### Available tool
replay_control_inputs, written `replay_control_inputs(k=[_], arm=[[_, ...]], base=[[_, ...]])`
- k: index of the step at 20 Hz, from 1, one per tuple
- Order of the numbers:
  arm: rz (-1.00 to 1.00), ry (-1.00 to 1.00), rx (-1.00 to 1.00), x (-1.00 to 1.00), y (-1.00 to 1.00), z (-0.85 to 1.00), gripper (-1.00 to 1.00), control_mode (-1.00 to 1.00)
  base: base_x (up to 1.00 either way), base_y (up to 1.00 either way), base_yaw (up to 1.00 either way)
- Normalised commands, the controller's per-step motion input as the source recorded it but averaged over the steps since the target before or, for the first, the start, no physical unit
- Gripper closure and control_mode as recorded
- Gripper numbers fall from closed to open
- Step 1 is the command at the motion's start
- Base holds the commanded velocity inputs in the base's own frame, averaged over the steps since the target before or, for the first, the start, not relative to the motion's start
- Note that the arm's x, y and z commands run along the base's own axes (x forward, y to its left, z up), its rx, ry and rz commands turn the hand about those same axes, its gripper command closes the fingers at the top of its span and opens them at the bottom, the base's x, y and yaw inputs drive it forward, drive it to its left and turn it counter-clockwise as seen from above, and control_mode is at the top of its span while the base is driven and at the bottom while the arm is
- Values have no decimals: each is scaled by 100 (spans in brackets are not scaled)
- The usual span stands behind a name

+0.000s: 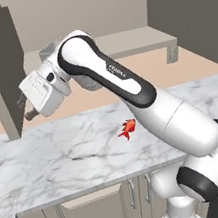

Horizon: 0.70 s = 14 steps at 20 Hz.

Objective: Retrieve the tupperware from the cabinet, then place the raw meat into the tupperware to avoid contamination.

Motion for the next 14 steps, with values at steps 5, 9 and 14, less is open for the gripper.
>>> replay_control_inputs(k=[5, 9, 14], arm=[[-13, 1, -7, 0, 60, -10, -100, -100], [-11, 0, -2, 0, 28, -9, -100, -100], [-3, 0, 0, 0, -31, -7, -100, -100]], base=[[0, 0, 0], [0, 0, 0], [0, 0, 0]])
